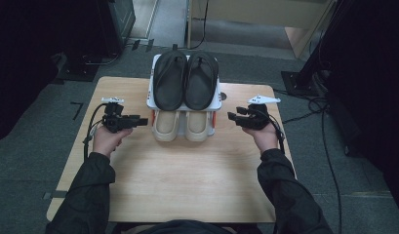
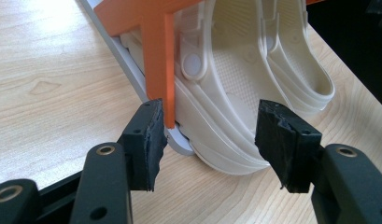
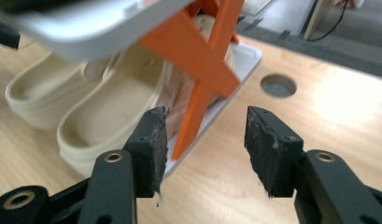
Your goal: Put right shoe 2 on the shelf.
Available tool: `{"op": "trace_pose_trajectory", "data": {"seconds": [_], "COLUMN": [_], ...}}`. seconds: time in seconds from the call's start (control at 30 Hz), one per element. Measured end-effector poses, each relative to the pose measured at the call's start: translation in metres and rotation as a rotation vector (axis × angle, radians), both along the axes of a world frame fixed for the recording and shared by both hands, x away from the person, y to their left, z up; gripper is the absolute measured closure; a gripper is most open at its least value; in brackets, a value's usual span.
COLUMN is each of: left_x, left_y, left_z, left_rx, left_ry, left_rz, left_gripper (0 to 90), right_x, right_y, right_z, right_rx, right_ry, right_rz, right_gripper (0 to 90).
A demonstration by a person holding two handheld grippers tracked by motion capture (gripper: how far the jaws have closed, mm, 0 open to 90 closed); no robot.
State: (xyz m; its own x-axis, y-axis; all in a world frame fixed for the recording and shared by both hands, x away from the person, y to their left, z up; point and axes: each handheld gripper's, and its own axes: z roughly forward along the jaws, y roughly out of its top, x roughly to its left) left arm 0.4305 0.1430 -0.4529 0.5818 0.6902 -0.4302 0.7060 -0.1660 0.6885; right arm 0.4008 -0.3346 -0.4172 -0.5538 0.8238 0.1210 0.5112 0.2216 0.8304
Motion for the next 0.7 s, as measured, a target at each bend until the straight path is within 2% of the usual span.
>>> {"op": "trace_pose_trajectory", "data": {"seconds": [0.23, 0.3, 0.5, 0.67, 0.7], "left_x": [-0.006, -0.011, -0.02, -0.034, -0.037], "left_y": [-0.002, -0.003, -0.005, -0.007, -0.007], "left_z": [0.0, 0.0, 0.001, -0.001, -0.002], "left_rx": [0.008, 0.016, 0.017, 0.028, 0.029], "left_ry": [-0.01, -0.027, -0.037, -0.039, -0.041], "left_rz": [-0.017, -0.027, -0.04, -0.065, -0.071], "left_gripper": [40.5, 40.0, 39.0, 38.8, 38.8], "right_x": [-0.014, -0.017, -0.029, -0.036, -0.038], "right_y": [-0.004, -0.005, -0.01, -0.013, -0.012], "right_z": [-0.015, -0.019, -0.033, -0.045, -0.046], "right_rx": [0.003, 0.005, 0.024, 0.029, 0.026], "right_ry": [0.004, 0.013, 0.003, 0.023, 0.044], "right_rz": [0.007, 0.007, 0.003, 0.005, 0.008], "right_gripper": [48.4, 47.8, 47.7, 45.5, 44.4]}}
